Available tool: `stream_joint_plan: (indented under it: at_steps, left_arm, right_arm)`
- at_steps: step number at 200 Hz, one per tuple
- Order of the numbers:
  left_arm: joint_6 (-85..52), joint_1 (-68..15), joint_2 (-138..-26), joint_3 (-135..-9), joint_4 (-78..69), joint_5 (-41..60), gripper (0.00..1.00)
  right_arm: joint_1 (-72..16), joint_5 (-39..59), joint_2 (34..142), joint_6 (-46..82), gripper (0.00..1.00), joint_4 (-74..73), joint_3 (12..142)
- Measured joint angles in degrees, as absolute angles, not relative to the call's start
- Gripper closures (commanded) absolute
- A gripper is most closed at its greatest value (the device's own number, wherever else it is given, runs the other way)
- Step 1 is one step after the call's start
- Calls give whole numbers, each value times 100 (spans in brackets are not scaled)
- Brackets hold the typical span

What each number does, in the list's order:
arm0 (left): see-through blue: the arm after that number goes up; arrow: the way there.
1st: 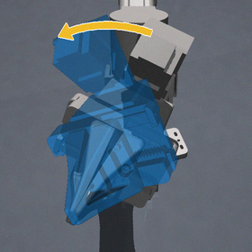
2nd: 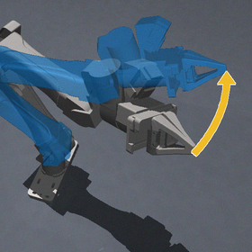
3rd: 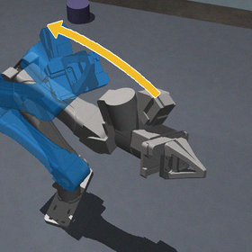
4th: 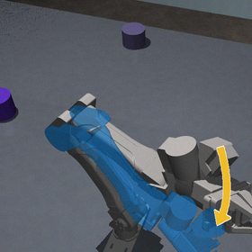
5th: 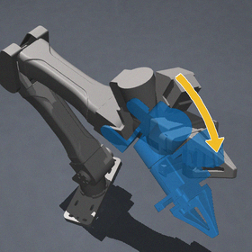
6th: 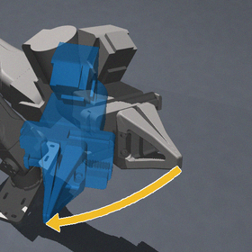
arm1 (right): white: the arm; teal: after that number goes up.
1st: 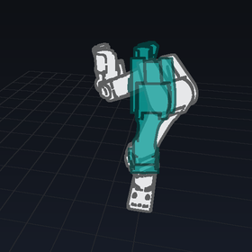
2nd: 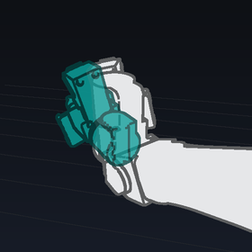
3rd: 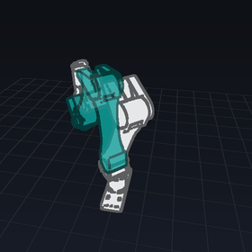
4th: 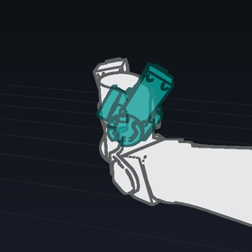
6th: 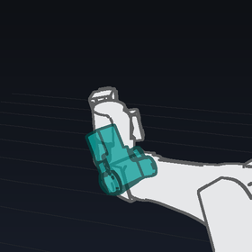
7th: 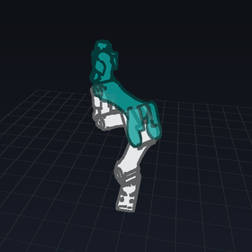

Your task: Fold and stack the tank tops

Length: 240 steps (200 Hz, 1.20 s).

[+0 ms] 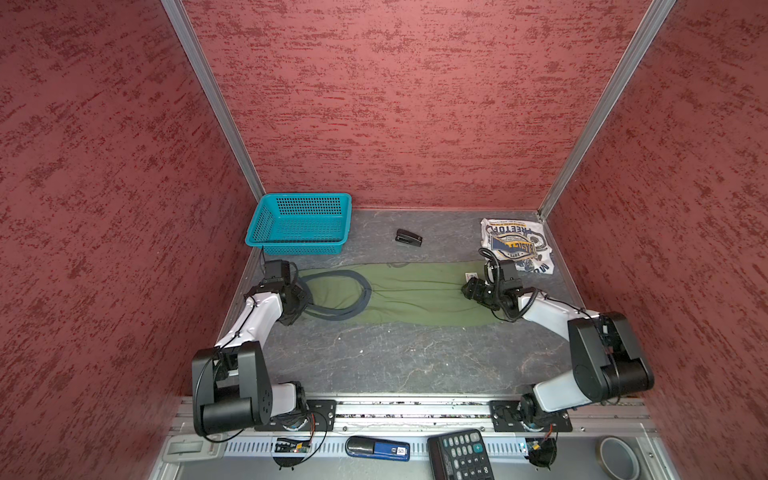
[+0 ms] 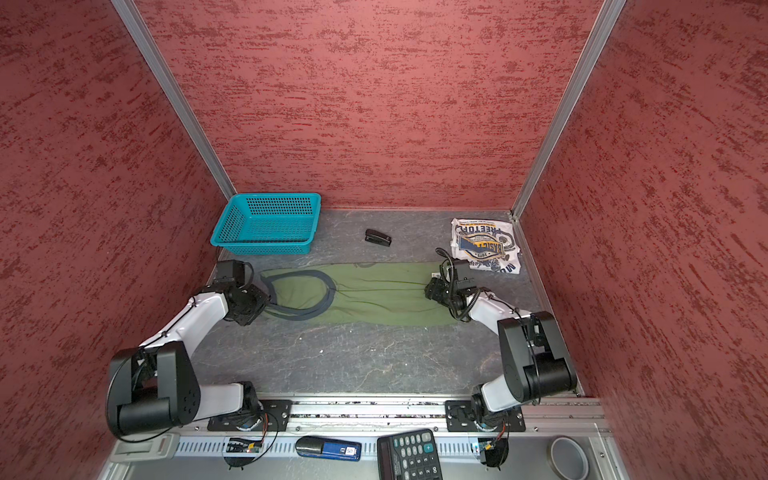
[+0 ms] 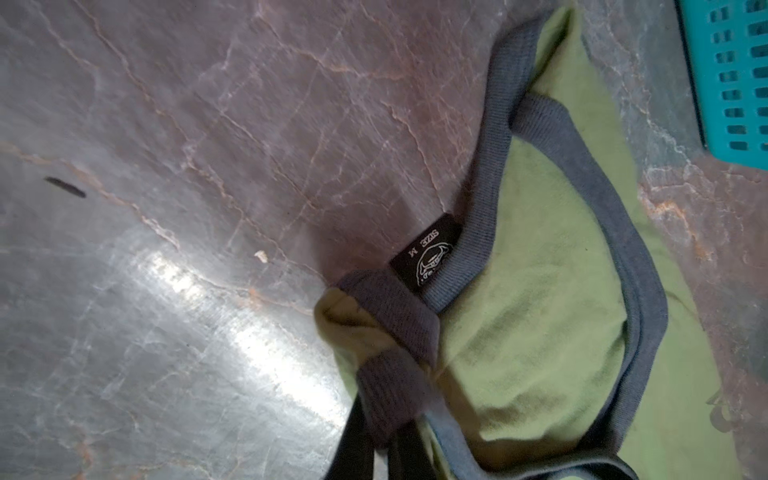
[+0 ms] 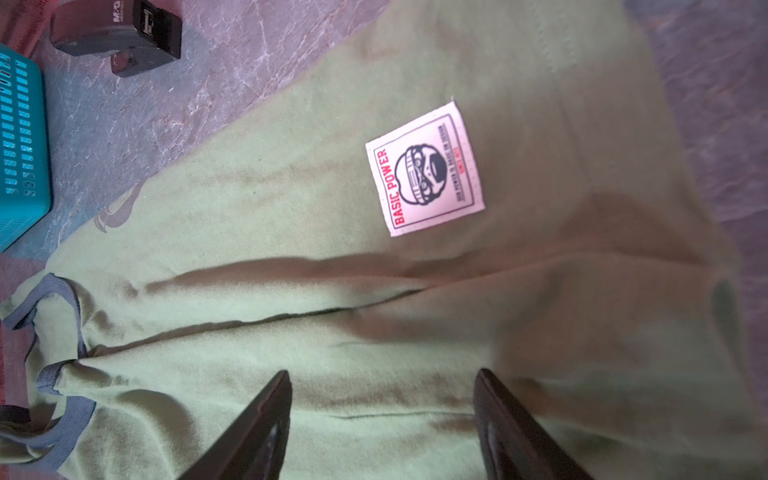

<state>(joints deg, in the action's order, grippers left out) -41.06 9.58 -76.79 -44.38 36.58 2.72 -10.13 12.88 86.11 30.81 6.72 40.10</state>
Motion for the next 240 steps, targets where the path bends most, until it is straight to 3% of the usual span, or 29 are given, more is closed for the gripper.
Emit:
stream_joint_plan:
  at_steps: [46,106,179,194,221,240]
  left_arm:
    - [-4110,1072,-8254,-4801,3719,123,93]
    - [-4163,1444,-8932,-4853,3638,176,81]
    - [-4152,2069,-8877,-4853,3468,580,33]
    - [-4123,2067,-8670,-4853,3492,668,27]
    - [-4062,2104,-8213,-4853,3503,930,24]
    - [-4056,2176,-8117,-4853,3494,1127,13]
  right_arm:
    - [-1000,1199,8711,3081,28,757,4069]
    - [-985,972,9021,3041,28,882,4274]
    - [-978,746,8694,2930,28,1129,4281]
    - [-978,746,8652,2910,28,1188,4281]
    - [-985,799,8565,2864,28,1229,4281]
    - [-1046,878,8536,2832,28,1229,4281]
